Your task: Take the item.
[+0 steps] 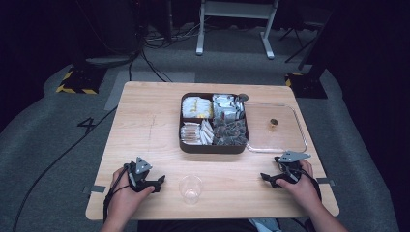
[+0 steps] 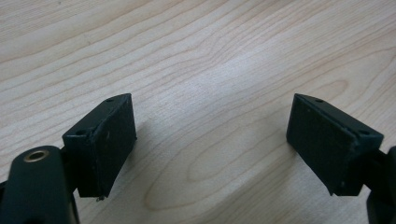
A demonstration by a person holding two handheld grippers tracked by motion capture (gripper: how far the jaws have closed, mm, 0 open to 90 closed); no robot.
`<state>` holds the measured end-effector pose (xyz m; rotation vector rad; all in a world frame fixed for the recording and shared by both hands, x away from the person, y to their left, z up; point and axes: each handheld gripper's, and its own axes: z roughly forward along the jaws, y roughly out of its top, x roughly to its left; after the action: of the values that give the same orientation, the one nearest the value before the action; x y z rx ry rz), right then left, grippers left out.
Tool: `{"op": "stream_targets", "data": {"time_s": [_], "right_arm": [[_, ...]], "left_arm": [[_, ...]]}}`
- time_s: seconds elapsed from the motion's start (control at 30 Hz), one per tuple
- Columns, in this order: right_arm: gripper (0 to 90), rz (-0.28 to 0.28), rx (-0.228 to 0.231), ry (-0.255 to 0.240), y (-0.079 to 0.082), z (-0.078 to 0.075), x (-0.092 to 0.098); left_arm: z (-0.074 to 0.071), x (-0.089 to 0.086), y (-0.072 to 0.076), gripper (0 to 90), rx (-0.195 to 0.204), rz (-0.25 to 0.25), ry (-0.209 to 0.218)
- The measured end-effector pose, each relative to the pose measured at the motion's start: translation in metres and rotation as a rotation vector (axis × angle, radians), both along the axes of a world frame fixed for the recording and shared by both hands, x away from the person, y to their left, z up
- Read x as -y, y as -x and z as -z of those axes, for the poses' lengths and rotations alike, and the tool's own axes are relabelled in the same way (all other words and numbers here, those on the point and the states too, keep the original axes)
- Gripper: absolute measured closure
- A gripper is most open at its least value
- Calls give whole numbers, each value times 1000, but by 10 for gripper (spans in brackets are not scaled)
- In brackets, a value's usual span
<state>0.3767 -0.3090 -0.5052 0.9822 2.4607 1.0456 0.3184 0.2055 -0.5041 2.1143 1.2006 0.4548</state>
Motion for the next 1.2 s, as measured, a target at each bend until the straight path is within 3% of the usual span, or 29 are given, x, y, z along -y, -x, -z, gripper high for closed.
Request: {"op": "stream_targets", "data": {"time_s": [0.2,0.23,0.3,0.33,0.4,0.5,0.53,0.8,0.9,1.2], "right_arm": [[51,10,2,3,1,0,0],[51,10,2,3,1,0,0],[52,12,1,2,1,0,0],[52,12,1,2,1,0,0],[51,12,1,2,1,0,0],[53,9,2,2,1,0,0],[53,9,2,2,1,0,0],[55,4,1,0,1,0,0],[68,-4,3,-3,1,0,0],[72,-7,4,-4,1,0,0]], "left_arm": [[0,0,-2,170,7,-1,1],[0,0,-2,185,7,-1,1],[-5,0,-2,304,-2,7,-10],[-5,0,-2,305,-2,7,-10],[-7,0,-3,308,15,7,3],[-15,-1,-5,318,2,29,56],[-15,-1,-5,319,2,29,56],[-44,5,-16,328,21,94,40],[-61,14,-25,333,33,126,79],[-80,24,-41,336,59,161,105]]}}
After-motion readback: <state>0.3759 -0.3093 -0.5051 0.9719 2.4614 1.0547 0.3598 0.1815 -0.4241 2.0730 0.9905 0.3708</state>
